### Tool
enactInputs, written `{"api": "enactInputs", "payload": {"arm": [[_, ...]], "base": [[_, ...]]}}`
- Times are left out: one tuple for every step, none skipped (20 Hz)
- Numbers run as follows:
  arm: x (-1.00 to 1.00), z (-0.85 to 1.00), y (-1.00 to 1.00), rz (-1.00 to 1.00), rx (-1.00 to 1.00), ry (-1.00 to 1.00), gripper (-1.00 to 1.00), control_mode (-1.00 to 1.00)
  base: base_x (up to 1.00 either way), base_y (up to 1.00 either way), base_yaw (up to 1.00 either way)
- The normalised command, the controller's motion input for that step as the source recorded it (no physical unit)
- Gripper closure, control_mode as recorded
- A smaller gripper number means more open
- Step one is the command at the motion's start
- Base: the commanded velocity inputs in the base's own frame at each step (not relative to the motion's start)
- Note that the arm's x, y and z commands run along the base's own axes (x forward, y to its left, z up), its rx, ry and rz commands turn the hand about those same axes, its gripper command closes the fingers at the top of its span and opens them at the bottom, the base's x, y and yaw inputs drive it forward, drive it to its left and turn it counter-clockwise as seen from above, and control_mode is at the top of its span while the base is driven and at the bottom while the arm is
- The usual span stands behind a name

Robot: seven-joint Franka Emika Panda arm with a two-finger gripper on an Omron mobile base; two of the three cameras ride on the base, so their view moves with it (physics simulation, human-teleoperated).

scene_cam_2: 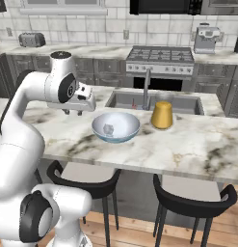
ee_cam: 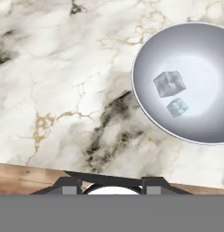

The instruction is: There are two ice cubes in the ice bowl. Place both ice cubes in the glass cup.

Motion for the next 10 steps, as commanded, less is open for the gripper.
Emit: {"api": "enactInputs", "payload": {"arm": [[0.00,-0.01,0.00,0.00,0.00,0.00,-1.00,-1.00],[0.00,-0.02,-0.19,0.00,0.00,0.00,-1.00,-1.00],[0.00,-0.11,-0.48,-0.03,0.00,0.00,-1.00,-1.00],[0.11,-0.04,-0.69,-0.07,0.02,0.03,-1.00,-1.00],[0.36,-0.07,-0.86,-0.09,0.03,0.11,-1.00,-1.00],[0.41,-0.11,-1.00,-0.09,0.05,0.10,-1.00,-1.00],[0.54,-0.11,-1.00,-0.10,0.05,0.12,-1.00,-1.00],[0.62,-0.11,-1.00,-0.10,0.08,0.12,-1.00,-1.00],[0.59,-0.13,-1.00,-0.08,0.12,0.09,-1.00,-1.00],[0.56,-0.17,-1.00,-0.06,0.15,0.09,-1.00,-1.00]], "base": [[0.00,0.00,0.00],[0.00,0.00,0.00],[0.00,0.00,0.00],[0.00,0.00,0.00],[0.00,0.00,0.00],[0.00,0.00,0.00],[0.00,0.00,0.00],[0.00,0.00,0.00],[0.00,0.00,0.00],[0.00,0.00,0.00]]}}
